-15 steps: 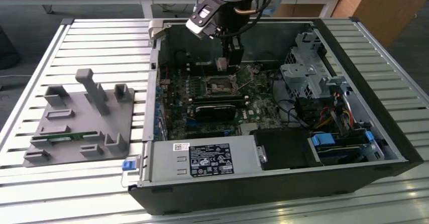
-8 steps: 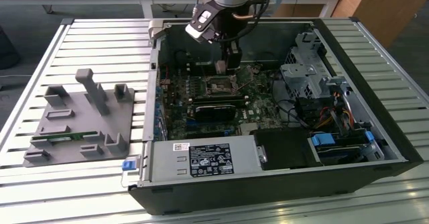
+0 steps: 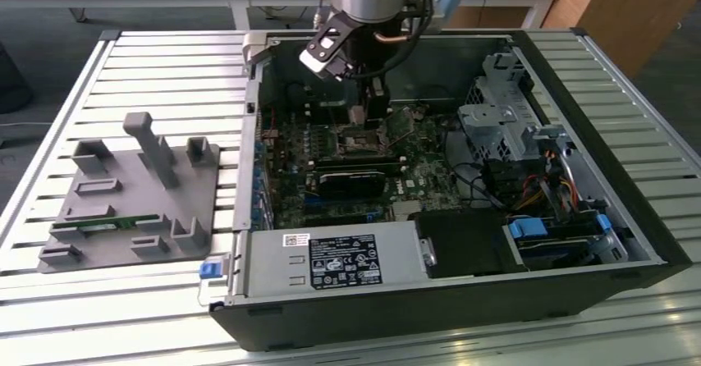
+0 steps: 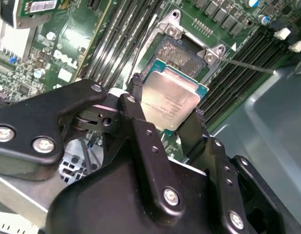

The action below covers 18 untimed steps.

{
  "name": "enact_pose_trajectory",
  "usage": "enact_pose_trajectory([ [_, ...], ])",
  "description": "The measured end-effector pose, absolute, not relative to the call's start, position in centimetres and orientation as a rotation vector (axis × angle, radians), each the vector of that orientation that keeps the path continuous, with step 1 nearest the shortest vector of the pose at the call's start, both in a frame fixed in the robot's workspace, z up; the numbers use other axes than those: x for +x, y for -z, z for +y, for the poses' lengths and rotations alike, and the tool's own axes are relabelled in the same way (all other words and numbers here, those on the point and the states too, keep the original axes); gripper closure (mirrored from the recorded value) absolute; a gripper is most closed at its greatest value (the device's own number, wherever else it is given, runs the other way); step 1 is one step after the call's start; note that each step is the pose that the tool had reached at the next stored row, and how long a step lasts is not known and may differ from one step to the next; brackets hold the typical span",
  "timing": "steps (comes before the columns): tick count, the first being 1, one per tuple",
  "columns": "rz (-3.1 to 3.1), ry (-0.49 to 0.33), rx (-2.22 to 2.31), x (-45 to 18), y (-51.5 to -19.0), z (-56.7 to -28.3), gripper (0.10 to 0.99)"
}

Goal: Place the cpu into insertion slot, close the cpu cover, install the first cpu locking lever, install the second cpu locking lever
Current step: 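Place the cpu into insertion slot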

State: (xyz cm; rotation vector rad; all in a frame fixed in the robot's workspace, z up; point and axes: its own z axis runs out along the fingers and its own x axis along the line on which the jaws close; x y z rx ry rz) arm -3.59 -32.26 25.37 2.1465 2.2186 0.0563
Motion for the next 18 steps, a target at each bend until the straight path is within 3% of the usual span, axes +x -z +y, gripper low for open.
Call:
enact_pose_trajectory([
  [18, 2.217, -0.053, 2.145, -3.6, -22.5, -32.1, 0.545],
])
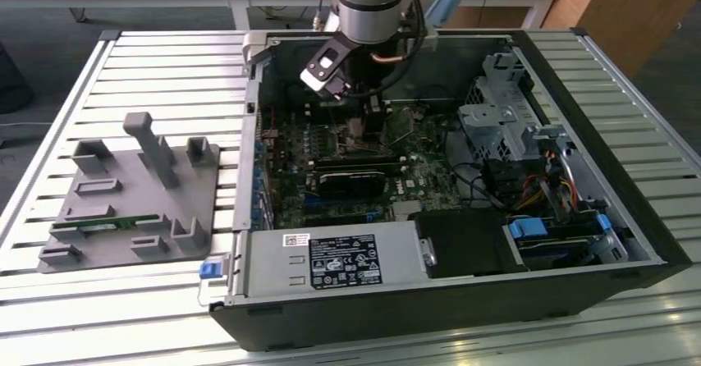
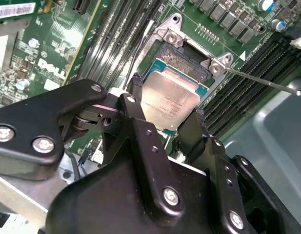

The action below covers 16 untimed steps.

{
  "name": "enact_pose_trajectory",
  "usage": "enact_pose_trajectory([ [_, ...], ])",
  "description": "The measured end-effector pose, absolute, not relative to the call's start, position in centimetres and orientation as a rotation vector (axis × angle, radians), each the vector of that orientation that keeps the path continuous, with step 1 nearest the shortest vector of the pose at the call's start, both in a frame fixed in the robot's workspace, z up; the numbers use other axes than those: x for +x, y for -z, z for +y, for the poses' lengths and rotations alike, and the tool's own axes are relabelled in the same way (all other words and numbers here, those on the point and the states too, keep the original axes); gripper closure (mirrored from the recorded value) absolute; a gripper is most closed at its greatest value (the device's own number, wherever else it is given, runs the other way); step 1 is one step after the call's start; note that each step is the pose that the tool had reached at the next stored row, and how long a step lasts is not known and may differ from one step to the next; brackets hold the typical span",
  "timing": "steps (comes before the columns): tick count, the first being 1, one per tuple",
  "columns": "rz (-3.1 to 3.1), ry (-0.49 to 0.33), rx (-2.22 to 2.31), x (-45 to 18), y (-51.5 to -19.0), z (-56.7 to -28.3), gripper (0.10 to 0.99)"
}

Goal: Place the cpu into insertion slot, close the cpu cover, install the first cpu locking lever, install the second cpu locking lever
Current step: 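Place the cpu into insertion slot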

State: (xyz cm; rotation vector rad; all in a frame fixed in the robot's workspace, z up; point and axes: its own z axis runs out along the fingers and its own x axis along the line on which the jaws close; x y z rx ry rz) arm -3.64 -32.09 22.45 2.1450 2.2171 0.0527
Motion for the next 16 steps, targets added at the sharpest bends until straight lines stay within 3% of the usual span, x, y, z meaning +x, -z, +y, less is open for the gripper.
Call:
enact_pose_trajectory([
  [16, 2.2, -0.051, 2.161, -3.8, -20.4, -31.6, 0.545],
])
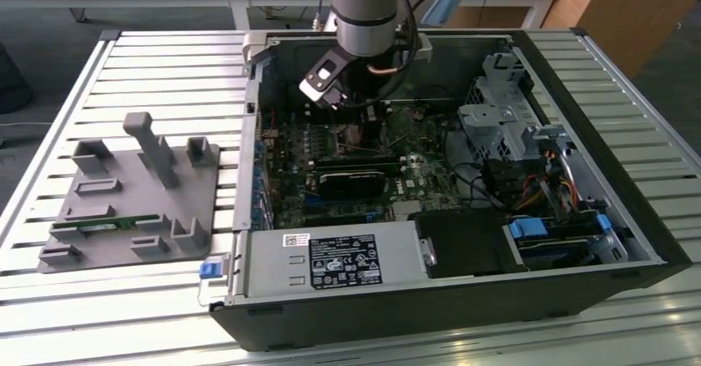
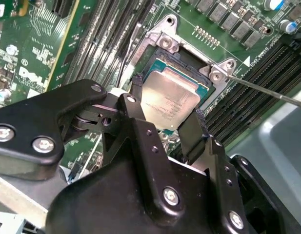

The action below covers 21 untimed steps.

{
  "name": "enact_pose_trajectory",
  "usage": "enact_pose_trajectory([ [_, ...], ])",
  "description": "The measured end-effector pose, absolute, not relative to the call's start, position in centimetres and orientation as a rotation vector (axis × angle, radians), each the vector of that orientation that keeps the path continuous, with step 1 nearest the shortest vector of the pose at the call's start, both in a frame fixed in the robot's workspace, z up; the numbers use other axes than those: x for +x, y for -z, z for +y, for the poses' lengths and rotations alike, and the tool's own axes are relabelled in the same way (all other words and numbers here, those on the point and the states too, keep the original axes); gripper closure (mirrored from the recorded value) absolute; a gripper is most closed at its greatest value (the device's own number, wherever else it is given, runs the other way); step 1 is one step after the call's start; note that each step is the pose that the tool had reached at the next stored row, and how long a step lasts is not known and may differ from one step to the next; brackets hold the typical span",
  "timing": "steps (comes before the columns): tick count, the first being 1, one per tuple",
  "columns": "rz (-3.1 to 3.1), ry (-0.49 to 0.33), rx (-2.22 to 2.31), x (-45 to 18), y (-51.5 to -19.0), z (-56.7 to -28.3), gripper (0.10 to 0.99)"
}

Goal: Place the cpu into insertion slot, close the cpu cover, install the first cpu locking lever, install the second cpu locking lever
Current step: 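Place the cpu into insertion slot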

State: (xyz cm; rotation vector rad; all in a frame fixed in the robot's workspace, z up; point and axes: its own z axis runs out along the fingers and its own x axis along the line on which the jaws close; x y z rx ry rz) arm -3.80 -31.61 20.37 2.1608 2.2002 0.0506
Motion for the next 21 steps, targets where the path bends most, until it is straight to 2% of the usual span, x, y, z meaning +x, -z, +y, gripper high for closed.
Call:
enact_pose_trajectory([
  [21, 2.18, -0.049, 2.18, -3.8, -19.2, -31.6, 0.545],
])
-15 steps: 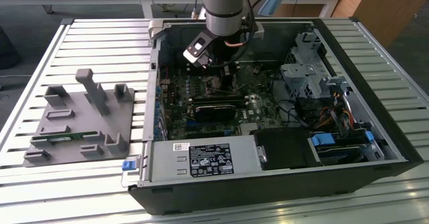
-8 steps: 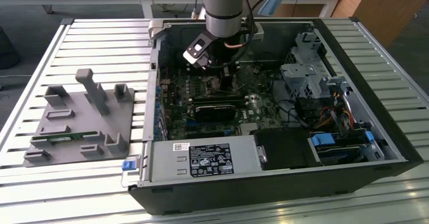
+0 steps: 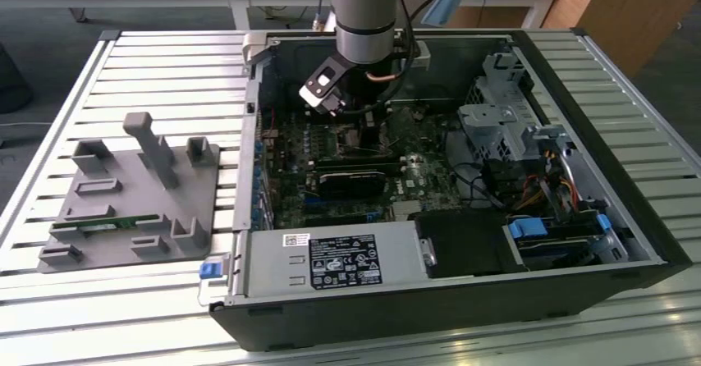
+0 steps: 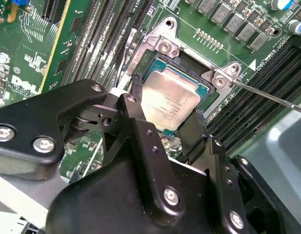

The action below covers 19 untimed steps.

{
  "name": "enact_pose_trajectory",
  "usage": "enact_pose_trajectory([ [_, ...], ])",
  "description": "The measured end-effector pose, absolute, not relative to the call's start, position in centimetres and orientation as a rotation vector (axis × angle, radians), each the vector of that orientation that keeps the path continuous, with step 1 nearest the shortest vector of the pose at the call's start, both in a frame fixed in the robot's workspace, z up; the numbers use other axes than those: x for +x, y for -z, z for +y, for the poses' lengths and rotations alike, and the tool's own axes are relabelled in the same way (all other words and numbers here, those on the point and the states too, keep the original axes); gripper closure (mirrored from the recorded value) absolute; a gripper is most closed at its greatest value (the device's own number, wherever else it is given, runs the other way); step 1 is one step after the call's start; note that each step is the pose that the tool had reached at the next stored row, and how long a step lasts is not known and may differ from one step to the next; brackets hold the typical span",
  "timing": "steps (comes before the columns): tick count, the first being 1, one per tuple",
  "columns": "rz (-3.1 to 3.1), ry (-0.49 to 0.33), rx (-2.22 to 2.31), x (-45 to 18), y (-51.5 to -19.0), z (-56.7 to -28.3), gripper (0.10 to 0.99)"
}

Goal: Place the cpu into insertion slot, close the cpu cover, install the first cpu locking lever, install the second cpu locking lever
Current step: 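Place the cpu into insertion slot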

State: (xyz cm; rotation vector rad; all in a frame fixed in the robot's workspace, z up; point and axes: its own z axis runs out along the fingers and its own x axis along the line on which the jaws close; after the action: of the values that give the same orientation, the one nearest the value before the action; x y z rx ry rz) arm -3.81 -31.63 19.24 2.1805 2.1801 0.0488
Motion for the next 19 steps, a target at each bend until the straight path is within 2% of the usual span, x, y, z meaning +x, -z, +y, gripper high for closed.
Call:
enact_pose_trajectory([
  [9, 2.18, -0.051, 2.181, -3.79, -19.17, -31.61, 0.533],
  [10, 2.18, -0.05, 2.181, -3.8, -19.18, -31.61, 0.475],
  [19, 2.181, -0.052, 2.181, -3.8, -19.18, -31.45, 0.475],
])
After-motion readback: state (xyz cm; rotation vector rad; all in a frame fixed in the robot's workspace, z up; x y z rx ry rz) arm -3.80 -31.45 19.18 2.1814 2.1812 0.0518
